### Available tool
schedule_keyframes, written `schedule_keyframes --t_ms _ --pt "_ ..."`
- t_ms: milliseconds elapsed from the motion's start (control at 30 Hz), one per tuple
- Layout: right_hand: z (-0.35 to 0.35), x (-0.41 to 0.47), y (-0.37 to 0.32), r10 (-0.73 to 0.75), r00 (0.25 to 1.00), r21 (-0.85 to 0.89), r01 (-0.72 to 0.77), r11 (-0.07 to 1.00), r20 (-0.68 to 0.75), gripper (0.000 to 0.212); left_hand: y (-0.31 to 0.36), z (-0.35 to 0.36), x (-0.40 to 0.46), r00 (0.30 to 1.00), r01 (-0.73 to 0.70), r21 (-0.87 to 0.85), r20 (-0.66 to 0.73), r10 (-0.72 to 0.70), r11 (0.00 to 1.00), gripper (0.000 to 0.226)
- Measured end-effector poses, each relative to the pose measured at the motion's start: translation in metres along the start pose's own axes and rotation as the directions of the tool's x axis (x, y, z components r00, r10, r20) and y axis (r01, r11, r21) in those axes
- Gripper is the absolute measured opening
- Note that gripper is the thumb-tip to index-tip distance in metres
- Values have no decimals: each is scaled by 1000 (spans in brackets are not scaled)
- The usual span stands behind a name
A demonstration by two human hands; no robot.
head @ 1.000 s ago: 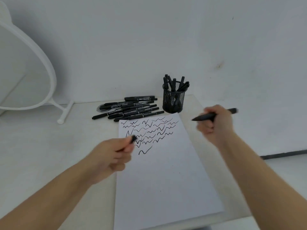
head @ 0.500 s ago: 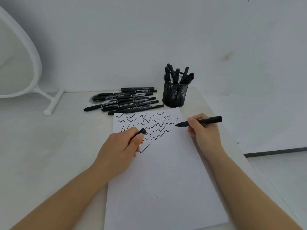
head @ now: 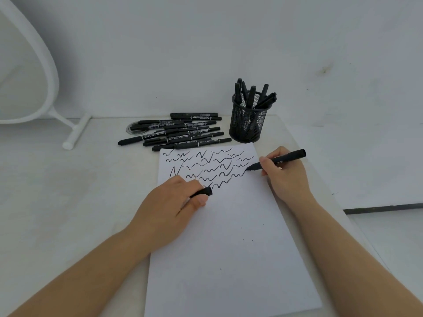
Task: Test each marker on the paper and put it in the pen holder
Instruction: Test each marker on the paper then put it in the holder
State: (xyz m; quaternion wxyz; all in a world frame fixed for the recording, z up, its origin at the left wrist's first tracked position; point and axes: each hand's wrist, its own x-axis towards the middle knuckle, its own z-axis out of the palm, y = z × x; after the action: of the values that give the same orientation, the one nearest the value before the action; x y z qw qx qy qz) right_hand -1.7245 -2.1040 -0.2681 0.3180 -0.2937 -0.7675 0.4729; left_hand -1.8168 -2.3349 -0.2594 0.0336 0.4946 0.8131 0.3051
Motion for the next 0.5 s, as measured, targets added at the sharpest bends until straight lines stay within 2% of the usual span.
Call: schedule_keyframes --t_ms 233,333,433,500 --pt "-5 0 2 36 996 18 -35 999 -81 19 0 1 -1 1000 17 4 3 -17 1000 35" --pt "-7 -1 -3 -9 983 -16 6 1000 -182 18 0 0 0 1000 14 5 -1 -14 1000 35" --pt "-9 -5 -12 -50 965 100 78 992 -257 16 0 2 -1 1000 21 -12 -10 -22 1000 32" --pt "-10 -7 -20 -38 965 169 84 982 -258 16 0 2 -1 1000 14 -25 -20 -15 1000 25"
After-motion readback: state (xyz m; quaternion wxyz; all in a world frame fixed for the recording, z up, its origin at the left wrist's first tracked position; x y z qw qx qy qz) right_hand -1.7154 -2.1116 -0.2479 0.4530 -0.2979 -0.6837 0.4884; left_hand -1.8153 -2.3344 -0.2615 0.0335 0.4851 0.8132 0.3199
